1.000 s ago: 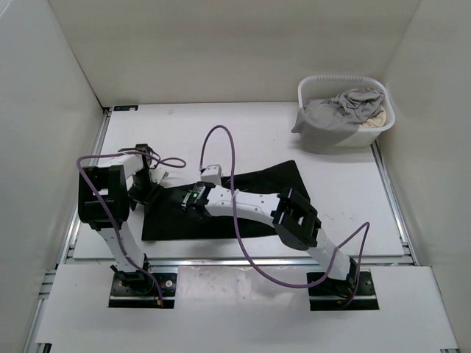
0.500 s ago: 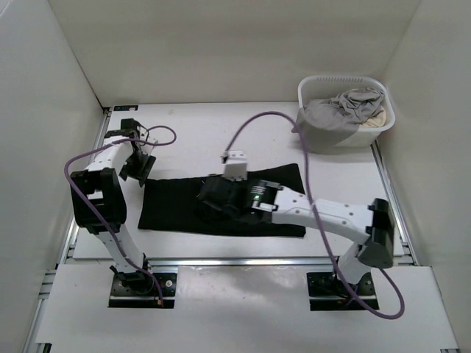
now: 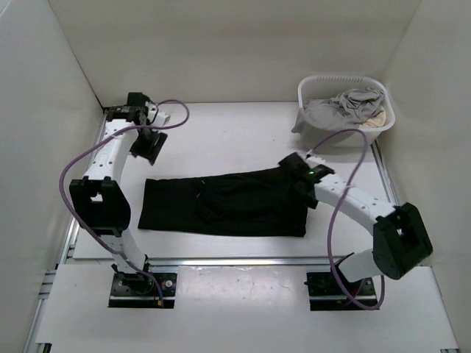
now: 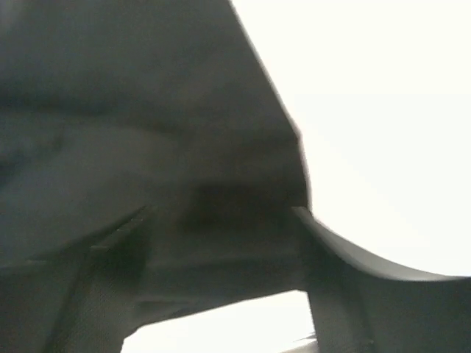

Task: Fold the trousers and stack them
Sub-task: Fold the trousers

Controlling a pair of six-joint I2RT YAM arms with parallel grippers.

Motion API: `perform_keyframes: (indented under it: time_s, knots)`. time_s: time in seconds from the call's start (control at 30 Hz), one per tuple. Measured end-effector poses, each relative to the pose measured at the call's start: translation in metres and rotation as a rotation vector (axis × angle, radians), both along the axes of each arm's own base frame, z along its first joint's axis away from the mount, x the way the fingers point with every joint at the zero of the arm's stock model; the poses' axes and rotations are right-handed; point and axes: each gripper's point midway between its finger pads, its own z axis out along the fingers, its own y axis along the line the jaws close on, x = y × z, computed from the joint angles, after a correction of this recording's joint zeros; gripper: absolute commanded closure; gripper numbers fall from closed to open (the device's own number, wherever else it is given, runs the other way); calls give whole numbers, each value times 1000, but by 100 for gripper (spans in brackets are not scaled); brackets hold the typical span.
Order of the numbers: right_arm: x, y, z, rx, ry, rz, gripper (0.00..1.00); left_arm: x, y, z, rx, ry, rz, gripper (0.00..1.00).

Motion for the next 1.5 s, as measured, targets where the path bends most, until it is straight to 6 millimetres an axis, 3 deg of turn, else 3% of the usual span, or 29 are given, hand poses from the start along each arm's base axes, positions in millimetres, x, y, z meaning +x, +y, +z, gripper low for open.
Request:
perform_keyframes:
  time_s: [0.1, 0.17, 0.3, 0.37, 0.4, 0.5, 0.53, 0.6, 0.63, 0.7, 0.9, 1.03, 1.13, 1.2, 1.33, 1.4, 1.5]
  knots:
    - [19, -34, 5, 90, -16, -92, 9, 11, -56, 17, -101, -47, -131, 24]
    - [27, -53, -1, 133, 1, -128, 8, 4, -99, 12, -153, -19, -236, 24]
    - [23, -63, -36, 228, 118, -111, 9, -27, -178, -32, -240, 135, -431, 23]
    - [17, -55, -52, 269, 177, -55, 14, -43, -200, -58, -270, 225, -482, 23]
    - [21, -50, -51, 295, 171, -36, 17, -48, -206, -70, -279, 258, -494, 23]
    - [30, -37, -50, 356, 157, 23, 38, -57, -212, -98, -281, 321, -500, 23]
    - [32, -34, -50, 380, 153, 36, 52, -59, -210, -107, -278, 338, -493, 23]
    - [33, -31, -53, 411, 149, 45, 69, -63, -207, -119, -274, 361, -483, 23]
    - [32, -31, -55, 430, 150, 40, 87, -66, -206, -125, -273, 369, -477, 23]
    - [30, -32, -58, 469, 158, 23, 100, -69, -204, -133, -272, 378, -471, 23]
    - [27, -48, -58, 542, 185, -49, 100, -74, -209, -140, -286, 379, -470, 23]
    - [26, -64, -40, 522, 198, -65, 100, -73, -220, -135, -326, 369, -489, 9]
    - [39, -76, -10, 466, 162, -49, 100, -70, -222, -122, -337, 334, -509, 0]
    - [51, -85, 16, 423, 106, -37, 100, -67, -218, -106, -342, 288, -518, 0]
    - [60, -108, 73, 327, -4, -43, 100, -69, -194, -75, -341, 188, -501, 0]
    - [58, -117, 100, 276, -35, -49, 100, -72, -178, -74, -315, 177, -474, 0]
    - [56, -115, 138, 199, -80, -19, 100, -82, -168, -94, -290, 234, -448, 0]
